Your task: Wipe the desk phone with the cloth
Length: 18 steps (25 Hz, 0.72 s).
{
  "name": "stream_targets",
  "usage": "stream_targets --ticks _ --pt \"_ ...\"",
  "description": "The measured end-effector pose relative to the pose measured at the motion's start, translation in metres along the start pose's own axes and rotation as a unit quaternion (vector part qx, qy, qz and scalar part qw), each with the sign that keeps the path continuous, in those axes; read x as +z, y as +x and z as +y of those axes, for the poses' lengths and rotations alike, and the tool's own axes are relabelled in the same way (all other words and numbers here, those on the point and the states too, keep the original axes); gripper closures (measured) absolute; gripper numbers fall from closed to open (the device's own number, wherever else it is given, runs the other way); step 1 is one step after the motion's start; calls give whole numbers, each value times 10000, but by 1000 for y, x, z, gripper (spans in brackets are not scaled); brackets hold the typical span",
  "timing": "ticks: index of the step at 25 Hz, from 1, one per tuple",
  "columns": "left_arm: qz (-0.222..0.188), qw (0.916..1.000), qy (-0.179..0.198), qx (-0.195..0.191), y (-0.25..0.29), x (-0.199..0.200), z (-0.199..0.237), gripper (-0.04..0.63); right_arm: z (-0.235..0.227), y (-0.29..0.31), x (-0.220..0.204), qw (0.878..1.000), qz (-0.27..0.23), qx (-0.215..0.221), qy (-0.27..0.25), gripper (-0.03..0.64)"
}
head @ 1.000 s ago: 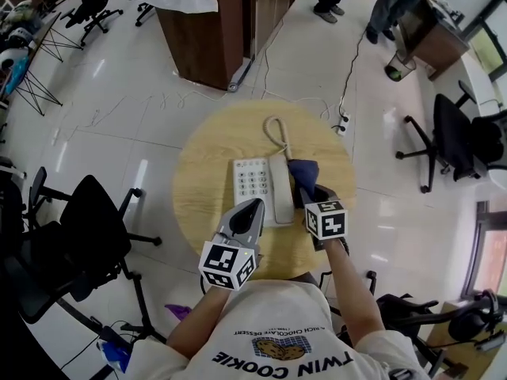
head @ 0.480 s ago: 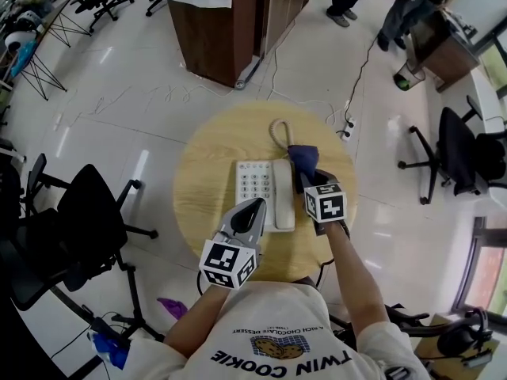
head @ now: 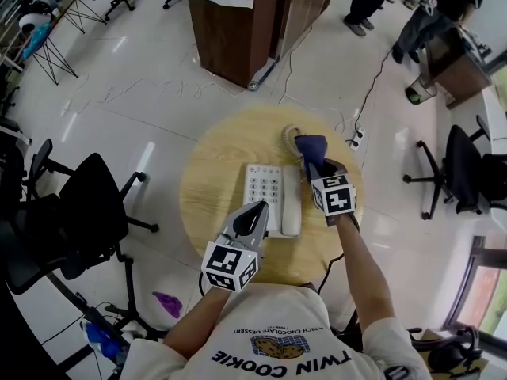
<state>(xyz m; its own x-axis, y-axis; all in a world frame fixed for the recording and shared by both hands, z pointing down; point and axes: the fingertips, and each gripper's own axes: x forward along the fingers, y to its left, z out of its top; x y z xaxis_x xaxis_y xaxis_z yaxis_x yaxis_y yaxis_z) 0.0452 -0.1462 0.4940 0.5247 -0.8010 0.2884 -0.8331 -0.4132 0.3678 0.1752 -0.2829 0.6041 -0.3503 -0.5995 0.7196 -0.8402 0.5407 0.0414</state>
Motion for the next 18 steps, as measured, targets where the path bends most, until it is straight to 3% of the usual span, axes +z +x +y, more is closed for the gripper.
stream_targets --ticks 10,18 --pt "0 10000 -57 -20 -5 -2 -3 603 18 34 27 9916 341 287 -1212 552" --pt "-89 9998 -146 85 -14 1 4 603 59 55 50 9751 551 666 -2042 552"
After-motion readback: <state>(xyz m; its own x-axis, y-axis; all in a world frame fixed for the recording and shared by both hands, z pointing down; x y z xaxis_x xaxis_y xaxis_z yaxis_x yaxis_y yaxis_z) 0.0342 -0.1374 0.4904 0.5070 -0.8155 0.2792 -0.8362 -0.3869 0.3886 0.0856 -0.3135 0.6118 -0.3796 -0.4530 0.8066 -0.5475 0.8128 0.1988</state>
